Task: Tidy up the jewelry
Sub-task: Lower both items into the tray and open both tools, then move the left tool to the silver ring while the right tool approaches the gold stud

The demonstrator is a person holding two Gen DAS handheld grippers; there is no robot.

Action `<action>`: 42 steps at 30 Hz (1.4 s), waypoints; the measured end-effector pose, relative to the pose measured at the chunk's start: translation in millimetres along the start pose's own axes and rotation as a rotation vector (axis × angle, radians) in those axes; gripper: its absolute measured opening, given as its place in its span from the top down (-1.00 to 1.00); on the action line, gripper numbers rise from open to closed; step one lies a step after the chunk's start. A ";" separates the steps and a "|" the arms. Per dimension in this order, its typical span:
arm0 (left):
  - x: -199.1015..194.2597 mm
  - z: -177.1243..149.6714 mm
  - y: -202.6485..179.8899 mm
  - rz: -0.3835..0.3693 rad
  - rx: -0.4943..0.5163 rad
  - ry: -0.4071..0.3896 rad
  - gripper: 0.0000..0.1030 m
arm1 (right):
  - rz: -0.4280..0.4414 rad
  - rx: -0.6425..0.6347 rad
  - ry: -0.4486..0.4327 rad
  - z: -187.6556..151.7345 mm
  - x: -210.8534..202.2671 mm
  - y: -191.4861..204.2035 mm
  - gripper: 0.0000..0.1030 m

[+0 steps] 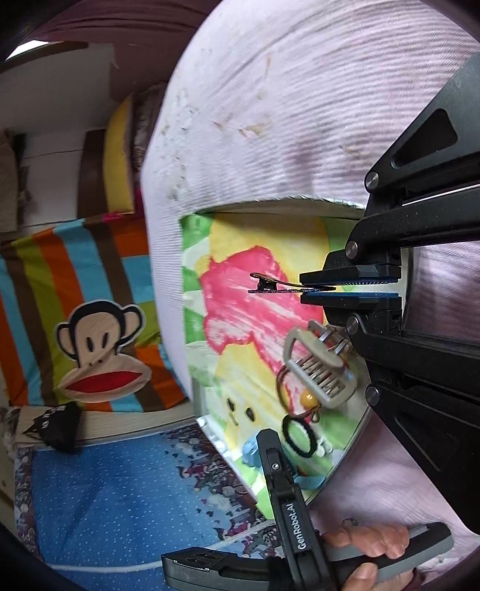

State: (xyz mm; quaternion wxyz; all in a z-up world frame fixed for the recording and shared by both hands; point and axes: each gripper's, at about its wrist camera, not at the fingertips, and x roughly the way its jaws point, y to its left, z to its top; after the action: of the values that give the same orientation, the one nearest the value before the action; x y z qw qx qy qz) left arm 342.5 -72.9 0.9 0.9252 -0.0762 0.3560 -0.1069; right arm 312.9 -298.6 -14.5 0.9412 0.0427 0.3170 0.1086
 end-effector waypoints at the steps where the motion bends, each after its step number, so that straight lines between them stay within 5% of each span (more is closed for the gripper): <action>1: 0.9 0.4 0.0 0.006 0.000 0.005 0.68 | 0.003 -0.002 0.018 0.0 4.3 0.7 0.94; 18: 14.4 -3.0 -7.6 0.059 0.045 0.066 0.67 | 0.003 -0.048 0.124 -1.7 22.2 6.5 0.93; 22: 7.5 -4.5 -6.1 0.051 0.041 0.055 0.45 | 0.002 -0.043 0.125 -2.6 21.1 4.5 0.93; 26: -11.9 -7.7 -1.9 0.039 0.022 -0.008 -0.05 | 0.002 -0.027 0.095 -4.8 12.9 3.4 0.92; 29: -26.7 -9.0 0.0 0.031 0.014 -0.054 -0.11 | -0.002 -0.035 0.050 -6.2 0.8 4.6 0.89; 31: -38.4 -10.3 1.8 0.034 0.010 -0.085 -0.26 | -0.002 -0.039 0.017 -6.4 -9.3 6.2 0.77; 35: -60.9 -16.0 5.7 0.044 0.015 -0.142 -0.46 | 0.005 -0.035 -0.073 -6.5 -35.4 9.5 0.17; 38: -77.6 -20.6 9.0 0.052 0.020 -0.184 -0.60 | 0.002 -0.037 -0.139 -6.8 -56.8 15.8 0.11; 42: -100.4 -26.8 16.4 0.056 0.008 -0.247 -0.86 | 0.002 -0.041 -0.218 -8.8 -80.9 23.9 -0.23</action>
State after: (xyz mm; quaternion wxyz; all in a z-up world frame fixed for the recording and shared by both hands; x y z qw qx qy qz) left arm 254.1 -33.5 42.2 0.9649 -0.0754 0.2409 -0.0723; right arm 240.6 -293.9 29.6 0.9707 0.0354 0.2105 0.1106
